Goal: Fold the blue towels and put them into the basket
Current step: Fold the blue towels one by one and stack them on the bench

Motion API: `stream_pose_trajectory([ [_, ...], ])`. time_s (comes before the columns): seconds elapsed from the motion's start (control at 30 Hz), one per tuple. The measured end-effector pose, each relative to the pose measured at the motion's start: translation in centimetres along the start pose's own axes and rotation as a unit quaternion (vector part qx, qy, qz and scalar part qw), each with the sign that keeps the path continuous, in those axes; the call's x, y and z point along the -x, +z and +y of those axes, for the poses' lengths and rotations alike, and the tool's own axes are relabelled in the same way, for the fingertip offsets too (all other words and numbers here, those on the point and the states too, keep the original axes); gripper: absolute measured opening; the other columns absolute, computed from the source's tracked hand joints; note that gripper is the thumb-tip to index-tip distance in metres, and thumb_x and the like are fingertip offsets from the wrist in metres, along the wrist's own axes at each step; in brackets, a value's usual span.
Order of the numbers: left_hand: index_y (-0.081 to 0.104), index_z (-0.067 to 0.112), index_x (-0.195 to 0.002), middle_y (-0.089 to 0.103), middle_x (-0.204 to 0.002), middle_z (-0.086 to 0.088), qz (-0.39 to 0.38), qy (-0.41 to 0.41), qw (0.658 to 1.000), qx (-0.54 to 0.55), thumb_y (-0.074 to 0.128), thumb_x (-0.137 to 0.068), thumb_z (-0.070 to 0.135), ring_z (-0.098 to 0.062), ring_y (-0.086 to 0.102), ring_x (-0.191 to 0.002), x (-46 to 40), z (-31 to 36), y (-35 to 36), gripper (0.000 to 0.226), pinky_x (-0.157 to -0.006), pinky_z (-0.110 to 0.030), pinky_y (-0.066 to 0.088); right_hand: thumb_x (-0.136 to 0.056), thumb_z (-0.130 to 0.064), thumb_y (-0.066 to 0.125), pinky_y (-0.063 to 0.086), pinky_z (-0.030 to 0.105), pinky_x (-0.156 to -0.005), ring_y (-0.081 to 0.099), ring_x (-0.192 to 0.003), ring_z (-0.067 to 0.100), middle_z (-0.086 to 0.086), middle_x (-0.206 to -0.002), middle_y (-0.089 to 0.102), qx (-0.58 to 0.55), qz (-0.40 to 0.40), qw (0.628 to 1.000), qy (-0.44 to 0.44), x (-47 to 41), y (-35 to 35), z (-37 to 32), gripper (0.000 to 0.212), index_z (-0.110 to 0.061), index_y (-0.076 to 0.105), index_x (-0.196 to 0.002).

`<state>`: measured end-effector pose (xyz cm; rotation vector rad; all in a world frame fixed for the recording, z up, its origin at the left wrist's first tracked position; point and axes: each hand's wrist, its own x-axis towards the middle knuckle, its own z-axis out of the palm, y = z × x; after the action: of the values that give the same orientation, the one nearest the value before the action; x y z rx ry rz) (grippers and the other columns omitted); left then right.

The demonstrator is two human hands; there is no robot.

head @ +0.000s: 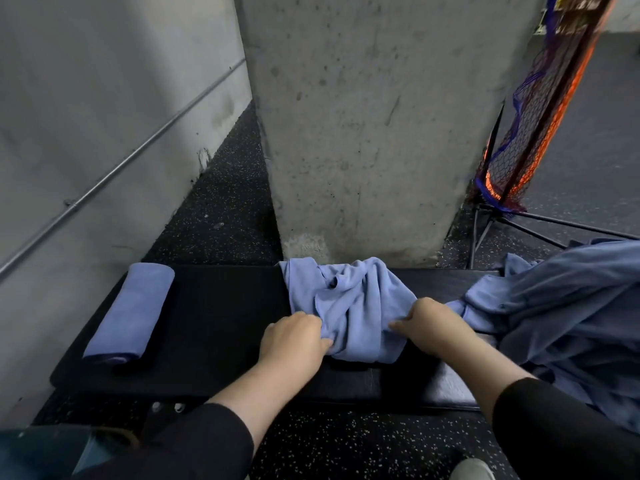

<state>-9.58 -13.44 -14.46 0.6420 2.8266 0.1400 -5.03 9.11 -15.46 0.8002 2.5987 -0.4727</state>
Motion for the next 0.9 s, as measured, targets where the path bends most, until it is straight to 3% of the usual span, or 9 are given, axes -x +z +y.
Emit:
stream_pose_trajectory([
  [0.17, 0.062, 0.024, -0.092, 0.059, -0.101, 0.004, 0.097, -0.005, 0.995, -0.010, 0.042, -0.103, 0.045, -0.023, 0.054, -0.103, -0.2, 0.1, -1.4, 0.031, -0.088, -0.038, 0.041, -0.090, -0.024, 0.055, 0.043, 0.028, -0.070, 0.067, -0.099, 0.028, 0.007, -0.089, 0.064, 0.034, 0.030, 0.999, -0.025, 0.1, 0.8, -0.7, 0.010, -0.014, 0.057, -0.087],
  [0.27, 0.046, 0.011, -0.067, 0.049, -0.066, 0.002, 0.146, -0.006, 0.958, 0.245, 0.054, -0.101, 0.037, -0.022, 0.049, -0.068, -0.4, 0.3, -3.4, 0.043, -0.062, -0.034, 0.035, -0.097, -0.026, 0.051, 0.040, 0.030, -0.073, 0.064, -0.100, 0.033, 0.017, -0.105, 0.068, -0.087, 0.155, 0.982, -0.062, 0.4, -1.7, -1.5, 0.021, -0.007, 0.060, -0.097],
  [0.37, 0.066, 0.006, -0.085, 0.068, -0.076, -0.004, 0.188, -0.020, 0.848, 0.495, 0.058, -0.100, 0.035, -0.012, 0.059, -0.071, -0.7, 1.0, -6.0, 0.033, -0.068, -0.032, 0.046, -0.087, -0.042, 0.057, 0.052, 0.041, -0.082, 0.067, -0.090, 0.030, 0.013, -0.095, 0.071, -0.510, 0.211, 0.828, -0.096, 0.4, -4.8, -2.0, 0.033, -0.011, 0.060, -0.095],
  [0.47, 0.072, 0.018, -0.102, 0.076, -0.101, -0.001, 0.088, -0.021, 0.796, 0.598, 0.061, -0.097, 0.041, -0.013, 0.070, -0.103, -1.0, 0.9, -6.4, 0.026, -0.096, -0.040, 0.055, -0.096, -0.035, 0.063, 0.052, 0.031, -0.066, 0.063, -0.068, 0.019, 0.008, -0.078, 0.066, -0.678, 0.048, 0.722, -0.131, 1.1, -4.7, -2.0, 0.026, -0.009, 0.061, -0.091],
  [0.6, 0.073, 0.013, -0.099, 0.077, -0.099, -0.006, 0.096, -0.046, 0.812, 0.574, 0.057, -0.101, 0.032, -0.020, 0.071, -0.101, -1.1, 1.5, -5.8, 0.026, -0.097, -0.050, 0.054, -0.094, -0.010, 0.064, 0.051, 0.025, -0.057, 0.062, -0.060, 0.016, 0.011, -0.073, 0.064, -0.588, -0.084, 0.796, -0.119, 2.9, -2.4, -3.3, 0.012, -0.007, 0.065, -0.082],
  [0.67, 0.073, 0.012, -0.102, 0.076, -0.104, -0.007, 0.145, -0.048, 0.763, 0.628, 0.059, -0.099, 0.037, -0.016, 0.070, -0.103, -1.4, 1.9, -6.9, 0.028, -0.098, -0.048, 0.054, -0.093, -0.010, 0.058, 0.048, 0.028, -0.057, 0.057, -0.060, 0.015, 0.005, -0.067, 0.061, -0.625, 0.011, 0.771, -0.124, 2.6, -3.6, -4.0, 0.016, -0.012, 0.063, -0.078],
  [0.77, 0.070, 0.016, -0.114, 0.074, -0.116, -0.002, 0.116, -0.011, 0.658, 0.744, 0.058, -0.100, 0.040, -0.016, 0.067, -0.115, -1.9, 1.5, -8.6, 0.031, -0.102, -0.040, 0.051, -0.094, -0.032, 0.062, 0.052, 0.041, -0.076, 0.060, -0.080, 0.023, 0.017, -0.082, 0.064, -0.732, 0.072, 0.663, -0.141, 1.2, -5.6, -3.8, 0.024, -0.009, 0.066, -0.089],
  [0.8, 0.069, 0.015, -0.117, 0.074, -0.116, -0.002, 0.077, -0.010, 0.675, 0.733, 0.056, -0.101, 0.039, -0.018, 0.068, -0.114, -1.8, 1.4, -8.5, 0.032, -0.099, -0.040, 0.053, -0.090, -0.045, 0.066, 0.054, 0.047, -0.080, 0.060, -0.082, 0.025, 0.026, -0.089, 0.064, -0.736, 0.046, 0.659, -0.149, 0.9, -5.3, -3.7, 0.040, -0.006, 0.067, -0.092],
  [0.9, 0.072, 0.011, -0.112, 0.077, -0.107, -0.005, 0.024, -0.041, 0.765, 0.643, 0.059, -0.100, 0.033, -0.023, 0.071, -0.107, -1.5, 0.8, -6.8, 0.028, -0.099, -0.048, 0.055, -0.068, -0.059, 0.072, 0.052, 0.052, -0.071, 0.054, -0.074, 0.025, 0.021, -0.073, 0.058, -0.608, 0.006, 0.784, -0.126, 0.3, -2.4, -3.3, 0.063, 0.002, 0.064, -0.081],
])
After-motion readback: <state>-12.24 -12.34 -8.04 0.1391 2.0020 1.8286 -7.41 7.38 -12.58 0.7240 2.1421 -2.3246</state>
